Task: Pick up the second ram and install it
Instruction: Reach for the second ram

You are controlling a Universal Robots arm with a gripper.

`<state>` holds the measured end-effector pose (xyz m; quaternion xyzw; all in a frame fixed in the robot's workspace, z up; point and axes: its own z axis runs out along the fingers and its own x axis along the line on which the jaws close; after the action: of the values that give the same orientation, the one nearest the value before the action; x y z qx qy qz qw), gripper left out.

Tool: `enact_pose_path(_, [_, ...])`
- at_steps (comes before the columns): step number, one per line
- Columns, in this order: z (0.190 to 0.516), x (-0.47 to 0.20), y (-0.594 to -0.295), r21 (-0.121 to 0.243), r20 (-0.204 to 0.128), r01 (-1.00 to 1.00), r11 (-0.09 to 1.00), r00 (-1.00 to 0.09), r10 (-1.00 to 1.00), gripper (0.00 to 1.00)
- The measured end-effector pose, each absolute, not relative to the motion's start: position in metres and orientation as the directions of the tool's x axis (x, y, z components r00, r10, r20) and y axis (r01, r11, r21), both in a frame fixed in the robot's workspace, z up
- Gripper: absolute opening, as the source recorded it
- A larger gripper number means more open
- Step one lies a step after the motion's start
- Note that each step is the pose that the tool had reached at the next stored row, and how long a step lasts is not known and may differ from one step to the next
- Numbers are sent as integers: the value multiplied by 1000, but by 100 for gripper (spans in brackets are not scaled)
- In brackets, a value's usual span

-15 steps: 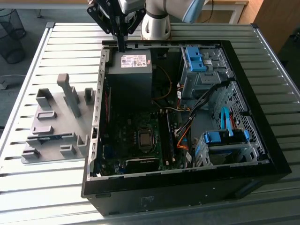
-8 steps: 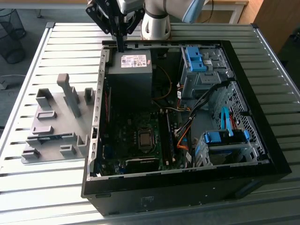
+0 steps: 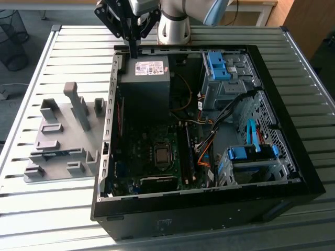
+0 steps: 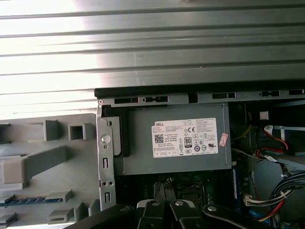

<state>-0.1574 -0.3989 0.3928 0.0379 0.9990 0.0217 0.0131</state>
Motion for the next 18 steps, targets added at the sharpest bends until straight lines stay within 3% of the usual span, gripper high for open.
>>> enact_pose_path(18, [393,-163,-399,44,-24,75,996,-997,76,10])
